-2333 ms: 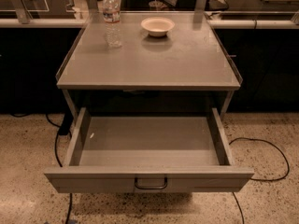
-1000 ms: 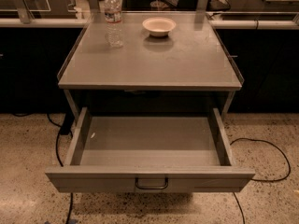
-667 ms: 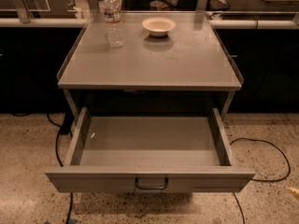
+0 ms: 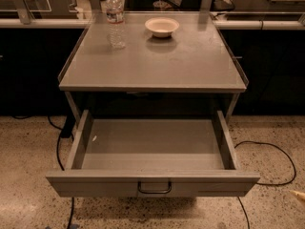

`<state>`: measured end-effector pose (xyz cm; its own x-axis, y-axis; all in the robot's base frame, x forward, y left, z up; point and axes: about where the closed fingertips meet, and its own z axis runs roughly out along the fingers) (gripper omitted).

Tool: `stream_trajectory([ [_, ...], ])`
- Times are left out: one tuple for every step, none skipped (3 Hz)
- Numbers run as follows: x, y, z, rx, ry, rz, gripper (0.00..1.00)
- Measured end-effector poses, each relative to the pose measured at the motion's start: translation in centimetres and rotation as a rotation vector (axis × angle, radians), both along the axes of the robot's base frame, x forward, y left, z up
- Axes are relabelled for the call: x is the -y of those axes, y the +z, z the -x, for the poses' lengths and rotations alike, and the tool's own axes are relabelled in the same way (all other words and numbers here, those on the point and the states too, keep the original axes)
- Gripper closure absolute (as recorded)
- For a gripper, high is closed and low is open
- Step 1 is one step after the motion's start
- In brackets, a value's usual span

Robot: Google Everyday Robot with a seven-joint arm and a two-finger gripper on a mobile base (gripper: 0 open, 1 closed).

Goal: Close top drawer

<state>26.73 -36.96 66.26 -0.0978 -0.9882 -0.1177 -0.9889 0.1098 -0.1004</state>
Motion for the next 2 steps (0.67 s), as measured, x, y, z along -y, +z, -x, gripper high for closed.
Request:
stream_trajectory([
  [-0.3,0.2,0.3,0.005,0.013,0.016,0.00],
  [-2.1,-0.3,1.1,0.007,0.063,0.046,0.00],
])
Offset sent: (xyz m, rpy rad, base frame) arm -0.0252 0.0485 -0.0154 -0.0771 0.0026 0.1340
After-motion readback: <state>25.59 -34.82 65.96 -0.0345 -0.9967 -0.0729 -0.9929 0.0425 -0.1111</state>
